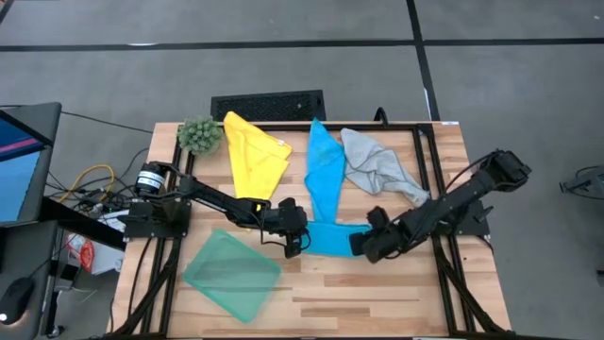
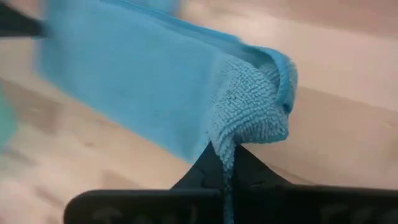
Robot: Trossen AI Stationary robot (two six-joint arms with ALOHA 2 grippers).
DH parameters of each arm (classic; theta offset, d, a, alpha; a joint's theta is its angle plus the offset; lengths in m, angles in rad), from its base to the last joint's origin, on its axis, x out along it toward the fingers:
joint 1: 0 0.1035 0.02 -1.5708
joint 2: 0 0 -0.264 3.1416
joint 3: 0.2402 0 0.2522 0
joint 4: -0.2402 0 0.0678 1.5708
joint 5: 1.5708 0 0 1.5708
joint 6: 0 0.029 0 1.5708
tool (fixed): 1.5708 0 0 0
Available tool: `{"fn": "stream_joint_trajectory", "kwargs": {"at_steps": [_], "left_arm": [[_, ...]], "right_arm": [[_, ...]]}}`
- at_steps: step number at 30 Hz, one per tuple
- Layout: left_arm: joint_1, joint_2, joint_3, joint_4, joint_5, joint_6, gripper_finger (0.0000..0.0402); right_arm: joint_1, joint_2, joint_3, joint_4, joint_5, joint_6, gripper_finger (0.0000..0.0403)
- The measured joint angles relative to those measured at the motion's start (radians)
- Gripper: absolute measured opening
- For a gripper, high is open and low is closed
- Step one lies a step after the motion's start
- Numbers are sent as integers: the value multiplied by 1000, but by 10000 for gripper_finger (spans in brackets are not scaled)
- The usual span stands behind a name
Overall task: Fold microfiber towels
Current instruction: Fold the left blue towel
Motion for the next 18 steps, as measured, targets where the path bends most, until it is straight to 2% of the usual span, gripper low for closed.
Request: {"fn": "stream_joint_trajectory", "kwargs": {"at_steps": [7, 14, 18], "left_arm": [[0, 0, 3, -40, 1, -8, 0], [0, 0, 5, -187, 5, -42, 0], [0, 0, 3, -213, -5, -42, 0]], "right_arm": [[-103, 100, 136, 100, 2, -215, 28], [-181, 261, 246, 196, -68, -411, 22], [-212, 350, 314, 237, -101, -491, 28]]}}
